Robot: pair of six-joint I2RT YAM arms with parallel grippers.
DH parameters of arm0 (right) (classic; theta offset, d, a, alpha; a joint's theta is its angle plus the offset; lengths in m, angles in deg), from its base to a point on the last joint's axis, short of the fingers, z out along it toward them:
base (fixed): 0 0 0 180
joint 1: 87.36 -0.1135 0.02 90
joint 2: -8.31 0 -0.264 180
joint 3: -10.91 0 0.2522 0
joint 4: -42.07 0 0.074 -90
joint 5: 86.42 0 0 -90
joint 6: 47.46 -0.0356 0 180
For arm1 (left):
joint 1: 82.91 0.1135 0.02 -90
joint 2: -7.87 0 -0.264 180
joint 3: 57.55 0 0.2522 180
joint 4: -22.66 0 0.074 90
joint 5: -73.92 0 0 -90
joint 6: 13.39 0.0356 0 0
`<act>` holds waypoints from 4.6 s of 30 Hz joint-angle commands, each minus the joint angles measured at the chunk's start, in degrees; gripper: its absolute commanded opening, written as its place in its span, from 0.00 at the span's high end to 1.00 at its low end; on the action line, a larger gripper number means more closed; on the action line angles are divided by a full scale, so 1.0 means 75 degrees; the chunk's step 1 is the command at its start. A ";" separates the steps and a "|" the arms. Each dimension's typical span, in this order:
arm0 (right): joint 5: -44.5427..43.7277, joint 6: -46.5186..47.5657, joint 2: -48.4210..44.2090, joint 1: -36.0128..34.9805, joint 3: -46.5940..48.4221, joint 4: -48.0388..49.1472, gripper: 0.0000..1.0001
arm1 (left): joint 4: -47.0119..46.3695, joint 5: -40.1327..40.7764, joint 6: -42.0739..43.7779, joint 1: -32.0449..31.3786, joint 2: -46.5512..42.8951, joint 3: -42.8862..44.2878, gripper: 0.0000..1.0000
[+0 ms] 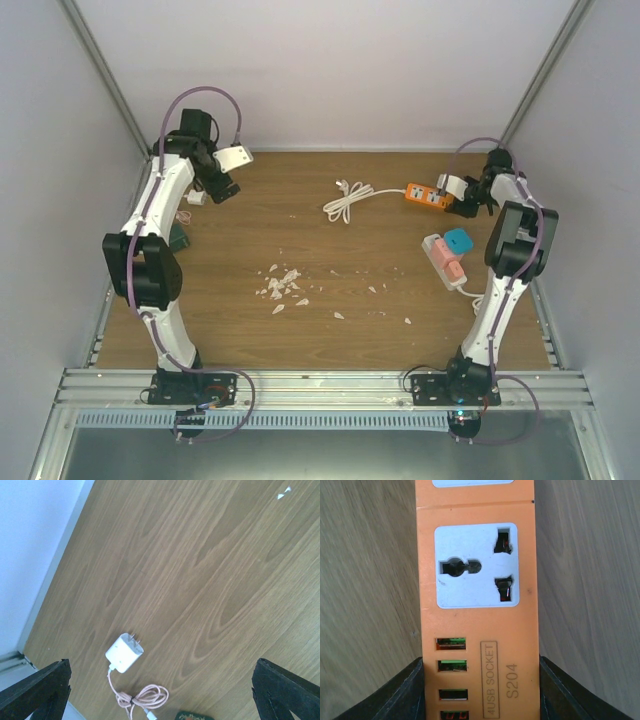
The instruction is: Pull the plug off the socket
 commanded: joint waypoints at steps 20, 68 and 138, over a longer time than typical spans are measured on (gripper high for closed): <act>-0.0023 -0.1974 -0.0953 0.0434 -0.0029 -0.0671 0.14 | -0.0461 -0.0511 -0.0421 -0.0576 0.0288 0.0124 0.01; 0.1604 -0.5190 -0.5134 0.1007 -0.6108 -0.0209 0.00 | -0.1012 -0.0868 -0.0642 -0.0594 0.0228 -0.0330 0.01; 0.1571 -0.4322 -0.5694 0.2162 -0.7981 0.1081 0.15 | -0.0779 -0.0854 -0.0739 -0.0649 0.0367 -0.0135 0.01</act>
